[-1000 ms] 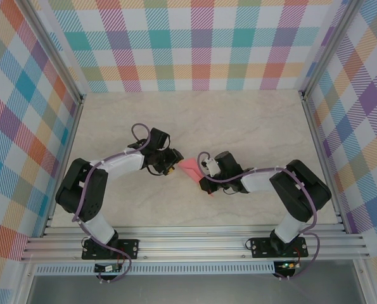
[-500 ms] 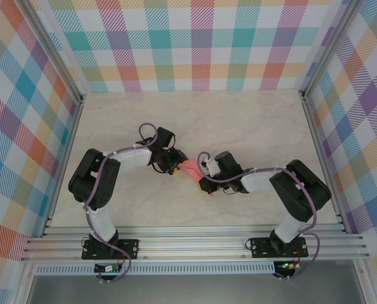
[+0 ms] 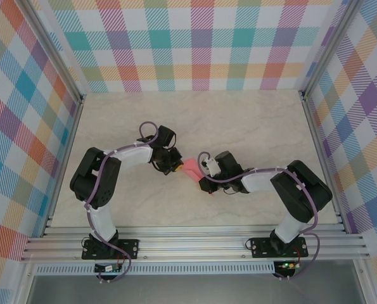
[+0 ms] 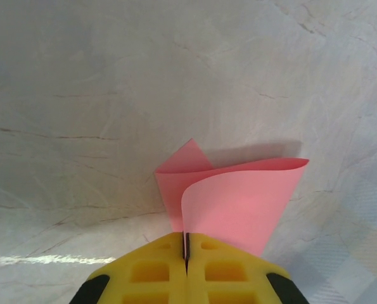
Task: Fold a paper plane with a square sheet of paper (pick it up from the middle)
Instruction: Fold the wing for the fifth time at the center of the table.
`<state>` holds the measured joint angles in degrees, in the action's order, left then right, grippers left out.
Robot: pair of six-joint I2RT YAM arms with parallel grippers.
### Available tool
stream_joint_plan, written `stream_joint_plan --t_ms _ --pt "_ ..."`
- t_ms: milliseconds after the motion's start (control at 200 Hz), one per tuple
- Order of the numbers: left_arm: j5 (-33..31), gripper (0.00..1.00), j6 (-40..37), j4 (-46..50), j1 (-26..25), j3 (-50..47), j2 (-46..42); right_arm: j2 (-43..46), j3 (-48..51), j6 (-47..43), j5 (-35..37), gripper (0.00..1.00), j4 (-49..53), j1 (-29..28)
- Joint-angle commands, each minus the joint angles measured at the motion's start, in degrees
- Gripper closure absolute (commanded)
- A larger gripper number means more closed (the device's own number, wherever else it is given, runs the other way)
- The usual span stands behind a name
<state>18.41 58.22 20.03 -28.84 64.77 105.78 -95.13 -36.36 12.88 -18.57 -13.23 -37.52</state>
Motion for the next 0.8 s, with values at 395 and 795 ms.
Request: stream_joint_plan --t_ms 395,795 --pt "-6.18 0.65 -3.21 5.18 -0.34 -0.39 -5.36 -2.02 -0.14 5.09 -5.75 0.99 0.41 1.96" --pt "-4.8 0.56 -1.26 -1.32 -1.1 -5.88 -13.44 -5.52 1.85 12.39 -8.52 0.97 -2.63 3.32"
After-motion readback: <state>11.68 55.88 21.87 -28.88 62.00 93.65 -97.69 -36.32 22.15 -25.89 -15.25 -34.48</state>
